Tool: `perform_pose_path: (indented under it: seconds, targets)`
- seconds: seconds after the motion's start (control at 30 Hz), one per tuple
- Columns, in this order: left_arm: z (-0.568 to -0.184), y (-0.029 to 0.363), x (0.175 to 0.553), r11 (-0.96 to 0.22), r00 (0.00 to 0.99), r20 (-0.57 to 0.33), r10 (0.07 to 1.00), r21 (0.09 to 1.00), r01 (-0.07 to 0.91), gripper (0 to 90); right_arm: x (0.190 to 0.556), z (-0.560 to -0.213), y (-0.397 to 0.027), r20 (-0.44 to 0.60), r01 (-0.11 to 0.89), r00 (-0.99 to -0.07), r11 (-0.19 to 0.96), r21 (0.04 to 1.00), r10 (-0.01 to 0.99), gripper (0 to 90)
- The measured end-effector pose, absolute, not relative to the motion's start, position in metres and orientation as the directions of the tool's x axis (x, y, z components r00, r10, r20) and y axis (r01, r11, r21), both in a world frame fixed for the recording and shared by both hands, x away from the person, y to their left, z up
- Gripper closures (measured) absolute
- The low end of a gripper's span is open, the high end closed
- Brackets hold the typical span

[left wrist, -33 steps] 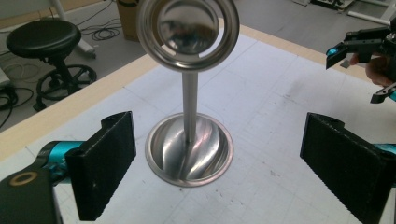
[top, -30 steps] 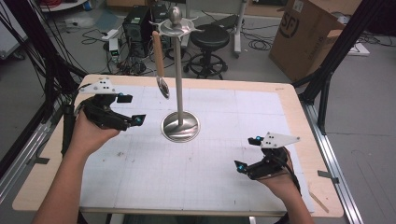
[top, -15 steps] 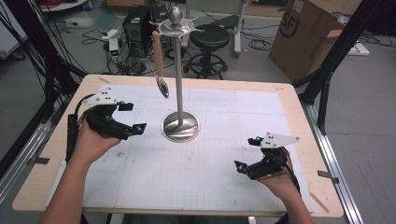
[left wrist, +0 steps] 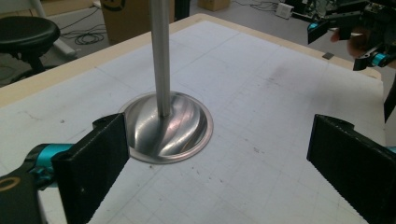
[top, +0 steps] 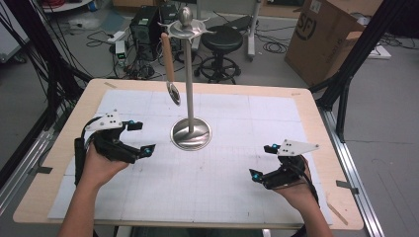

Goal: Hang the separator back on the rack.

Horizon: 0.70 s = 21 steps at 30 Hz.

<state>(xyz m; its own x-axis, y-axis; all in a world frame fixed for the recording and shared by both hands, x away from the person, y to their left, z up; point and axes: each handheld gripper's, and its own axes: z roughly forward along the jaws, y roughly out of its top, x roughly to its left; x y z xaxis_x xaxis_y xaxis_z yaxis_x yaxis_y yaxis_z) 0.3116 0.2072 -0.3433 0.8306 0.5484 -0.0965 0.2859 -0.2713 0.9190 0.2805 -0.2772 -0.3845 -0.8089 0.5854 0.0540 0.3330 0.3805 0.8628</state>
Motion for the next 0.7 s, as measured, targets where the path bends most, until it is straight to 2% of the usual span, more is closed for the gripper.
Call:
perform_pose_path:
  seconds: [0.43, 0.53, 0.7]
  targets:
    - [-0.353, 0.203, 0.306, -0.285, 0.829, -0.094, 0.552, 0.913, 0.293, 5.3, 0.282, -0.386, -0.278, 0.057, 0.331, -0.814, 0.381, 0.863, 0.578, 0.6]
    - [-0.356, 0.201, 0.307, -0.293, 0.824, -0.095, 0.558, 0.907, 0.303, 1.8, 0.283, -0.388, -0.279, 0.068, 0.339, -0.813, 0.376, 0.862, 0.578, 0.6]
    - [-0.362, 0.2, 0.308, -0.298, 0.822, -0.102, 0.56, 0.901, 0.314, 1.8, 0.284, -0.391, -0.283, 0.088, 0.355, -0.808, 0.362, 0.862, 0.582, 0.6]
